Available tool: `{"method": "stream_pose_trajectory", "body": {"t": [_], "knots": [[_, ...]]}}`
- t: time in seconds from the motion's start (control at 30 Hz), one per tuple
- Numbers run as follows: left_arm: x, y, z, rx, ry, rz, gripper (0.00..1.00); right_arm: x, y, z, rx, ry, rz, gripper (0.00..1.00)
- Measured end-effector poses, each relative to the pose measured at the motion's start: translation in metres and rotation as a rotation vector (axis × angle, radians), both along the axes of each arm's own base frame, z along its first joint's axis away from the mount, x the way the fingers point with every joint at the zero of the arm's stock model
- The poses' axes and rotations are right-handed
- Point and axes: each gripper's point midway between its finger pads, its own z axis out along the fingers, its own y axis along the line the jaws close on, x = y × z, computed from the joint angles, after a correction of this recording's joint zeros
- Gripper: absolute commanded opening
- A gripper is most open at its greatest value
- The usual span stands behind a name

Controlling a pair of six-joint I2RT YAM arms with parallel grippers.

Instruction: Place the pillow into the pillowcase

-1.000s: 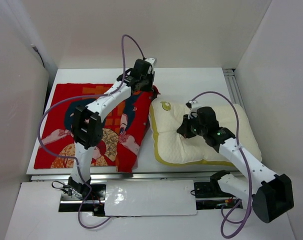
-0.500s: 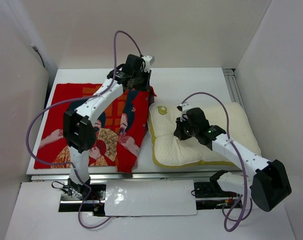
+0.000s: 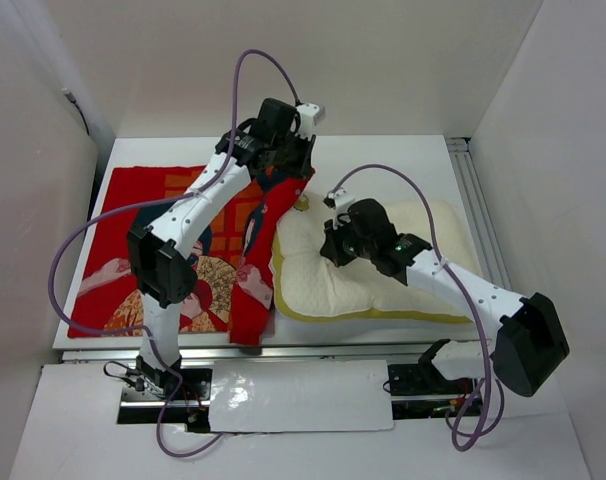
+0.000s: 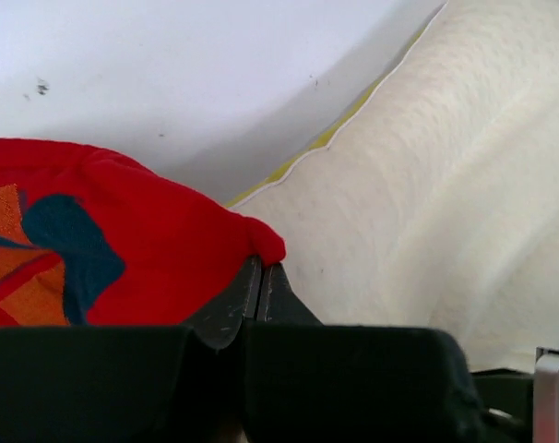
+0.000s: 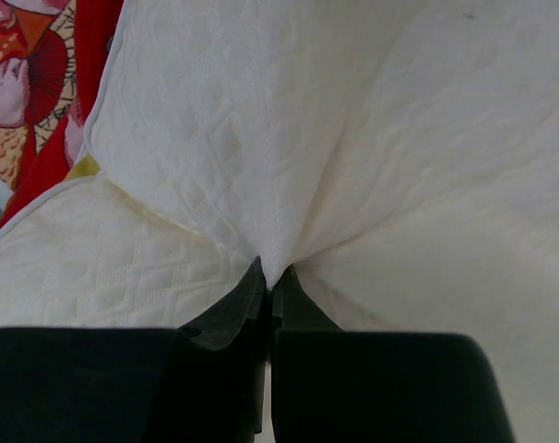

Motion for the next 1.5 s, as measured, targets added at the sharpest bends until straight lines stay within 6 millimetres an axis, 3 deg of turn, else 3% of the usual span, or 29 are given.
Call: {"method": "stream_pose_trajectory", "body": {"t": [0.2,0.47,0.57,0.67,0.8,0.97,1.13,1.2,1.27,1.3,1.43,1.5], "knots": [[0.012,0.007,0.011,0.021,-0.029,0.066,0.00,-0.011,0.017,0.002,-0.003,-0.011,0.063,0.00],[0.023,0.020,-0.013,0.069,0.017,0.152,0.00,-0.064,0.035,-0.009,-0.019,0.009,0.179,0.00],[0.022,0.023,-0.021,0.080,0.034,0.157,0.00,-0.069,0.034,-0.005,-0.016,-0.008,0.167,0.00],[0.014,0.024,-0.035,0.085,0.068,0.141,0.00,-0.056,0.030,-0.004,-0.036,-0.032,0.102,0.00],[-0.001,0.028,-0.044,0.094,0.104,0.127,0.00,-0.023,0.030,-0.013,-0.119,-0.058,-0.023,0.00],[-0.011,0.023,-0.028,0.062,0.077,0.123,0.00,0.033,0.034,-0.013,-0.212,-0.122,-0.223,0.00],[-0.006,0.015,-0.017,0.023,0.037,0.112,0.00,0.067,0.032,-0.003,-0.185,-0.142,-0.368,0.00],[0.002,0.016,-0.015,0.013,0.018,0.129,0.35,0.075,0.032,-0.003,-0.177,-0.134,-0.396,0.00],[0.009,0.020,-0.017,0.017,0.008,0.152,0.81,0.081,0.035,-0.006,-0.167,-0.125,-0.411,0.00],[0.012,0.024,-0.019,0.036,0.000,0.166,0.95,0.083,0.035,-0.008,-0.151,-0.115,-0.439,0.00],[0.013,0.043,-0.043,0.090,0.051,0.277,1.00,0.100,0.018,-0.016,-0.135,-0.088,-0.499,0.00],[-0.001,0.050,-0.061,0.118,0.091,0.320,1.00,0.106,0.009,-0.025,-0.126,-0.056,-0.518,0.00]]}}
